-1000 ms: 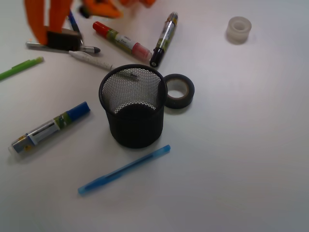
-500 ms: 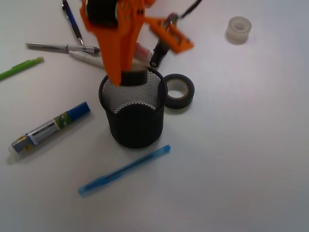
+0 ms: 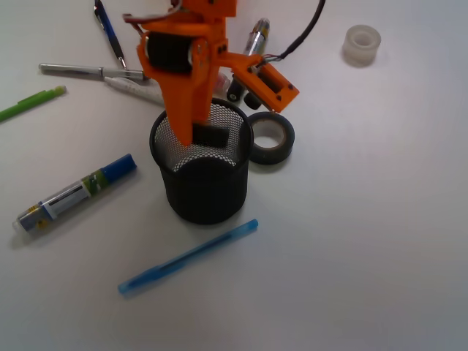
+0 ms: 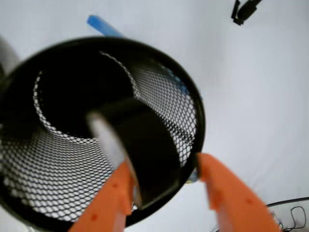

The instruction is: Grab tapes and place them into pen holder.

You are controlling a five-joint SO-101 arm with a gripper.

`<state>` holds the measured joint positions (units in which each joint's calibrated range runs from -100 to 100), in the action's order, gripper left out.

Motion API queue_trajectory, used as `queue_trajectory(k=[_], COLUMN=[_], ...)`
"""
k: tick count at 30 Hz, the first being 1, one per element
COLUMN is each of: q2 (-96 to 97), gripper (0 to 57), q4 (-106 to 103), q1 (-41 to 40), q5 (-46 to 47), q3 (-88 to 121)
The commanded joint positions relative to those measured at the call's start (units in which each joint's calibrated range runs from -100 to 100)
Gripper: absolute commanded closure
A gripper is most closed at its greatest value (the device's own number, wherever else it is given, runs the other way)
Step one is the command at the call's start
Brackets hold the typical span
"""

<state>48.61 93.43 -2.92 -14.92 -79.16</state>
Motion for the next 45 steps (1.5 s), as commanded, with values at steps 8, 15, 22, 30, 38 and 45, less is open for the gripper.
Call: queue_trajectory(k=[8,15,22,30,38,45], q2=[-1.5,-1.0,0.4,-1.6,-12.4,-17.2], gripper=[24.1,24.1,24.1,24.1,24.1,24.2], q4=[5.8,6.0,6.0,6.0,6.2,6.2], q1=[-1.2,-3.2,-4.8,-5.6,-15.9,-24.7], q5=[-4.0,-4.3,-7.1,-2.7,-6.8,-23.7], q3=[-4.4,-10.8,-7.6,-13.1,-8.5,23.2])
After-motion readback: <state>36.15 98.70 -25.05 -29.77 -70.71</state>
